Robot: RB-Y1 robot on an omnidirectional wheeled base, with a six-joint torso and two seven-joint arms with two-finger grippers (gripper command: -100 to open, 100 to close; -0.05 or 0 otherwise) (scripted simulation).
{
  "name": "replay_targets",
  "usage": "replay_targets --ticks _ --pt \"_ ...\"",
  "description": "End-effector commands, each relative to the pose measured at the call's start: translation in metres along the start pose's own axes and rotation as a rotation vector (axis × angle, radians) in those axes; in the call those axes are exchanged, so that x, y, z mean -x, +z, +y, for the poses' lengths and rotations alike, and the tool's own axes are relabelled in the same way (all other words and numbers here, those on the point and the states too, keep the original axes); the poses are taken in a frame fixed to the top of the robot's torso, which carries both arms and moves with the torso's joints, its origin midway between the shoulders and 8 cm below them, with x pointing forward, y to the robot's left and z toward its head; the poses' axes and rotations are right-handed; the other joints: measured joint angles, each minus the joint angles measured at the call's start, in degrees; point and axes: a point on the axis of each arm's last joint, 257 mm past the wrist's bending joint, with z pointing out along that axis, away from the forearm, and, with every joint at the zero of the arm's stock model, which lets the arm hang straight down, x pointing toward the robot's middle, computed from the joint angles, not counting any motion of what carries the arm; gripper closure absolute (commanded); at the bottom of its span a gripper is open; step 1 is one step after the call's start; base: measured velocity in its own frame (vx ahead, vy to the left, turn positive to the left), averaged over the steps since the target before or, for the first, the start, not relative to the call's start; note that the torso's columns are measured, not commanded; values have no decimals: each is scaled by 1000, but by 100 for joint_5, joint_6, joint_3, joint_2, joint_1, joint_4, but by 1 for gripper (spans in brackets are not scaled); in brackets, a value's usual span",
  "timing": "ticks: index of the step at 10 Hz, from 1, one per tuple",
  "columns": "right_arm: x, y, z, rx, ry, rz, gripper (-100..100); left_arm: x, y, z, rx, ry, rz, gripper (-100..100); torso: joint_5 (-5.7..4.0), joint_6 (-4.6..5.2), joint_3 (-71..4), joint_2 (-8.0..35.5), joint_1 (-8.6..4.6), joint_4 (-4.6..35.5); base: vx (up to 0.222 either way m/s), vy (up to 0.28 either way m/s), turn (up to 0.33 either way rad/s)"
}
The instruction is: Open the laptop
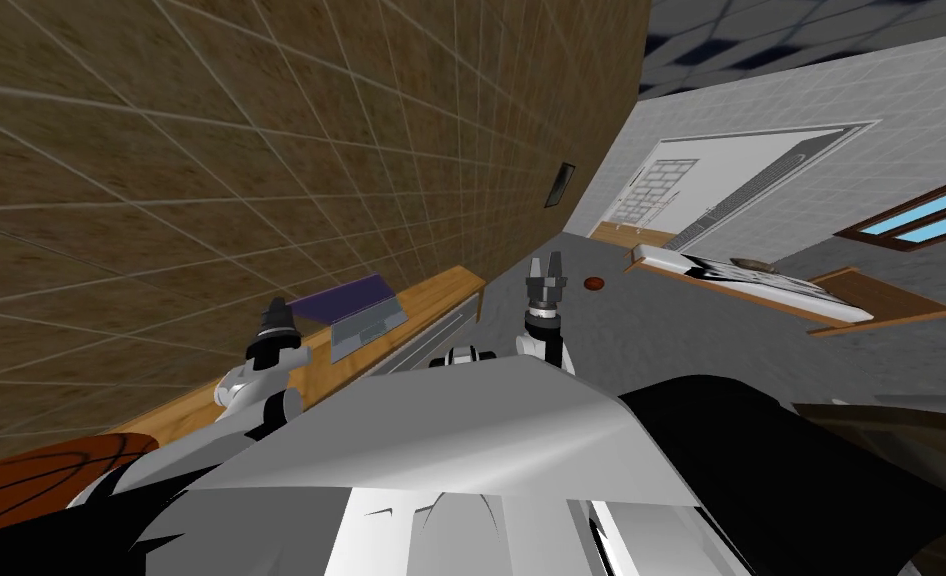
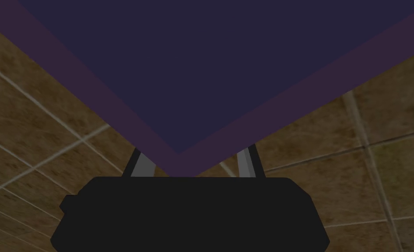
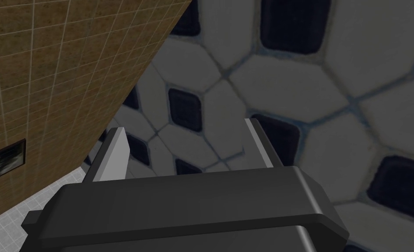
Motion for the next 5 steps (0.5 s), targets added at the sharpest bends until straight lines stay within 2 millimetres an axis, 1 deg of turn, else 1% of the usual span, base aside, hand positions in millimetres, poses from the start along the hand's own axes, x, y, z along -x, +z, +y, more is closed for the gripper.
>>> replay_targets --ticks 1,2,3,4,5 --pt "0 0 0 0 0 0 0 -8 -12 -4 -41 -5 -7 100 1 1 -3 -6 -10 -3 11 -15 43" --pt "0 0 0 0 0 0 0 -14 -22 -3 -57 -7 -16 100 -6 1 -4 -5 -11 0 17 -17 55" --pt "0 0 0 0 0 0 0 -13 -22 -8 -77 -7 -20 100 -4 -2 -4 -7 -9 -1 12 -16 46" --pt "0 0 0 0 0 0 0 -19 -32 -5 -85 -8 -29 100 -7 2 -5 -7 -5 2 15 -16 49" --pt "0 0 0 0 0 0 0 -18 -33 -12 -112 -8 -34 100 -4 3 -6 -9 -6 0 15 -19 55"
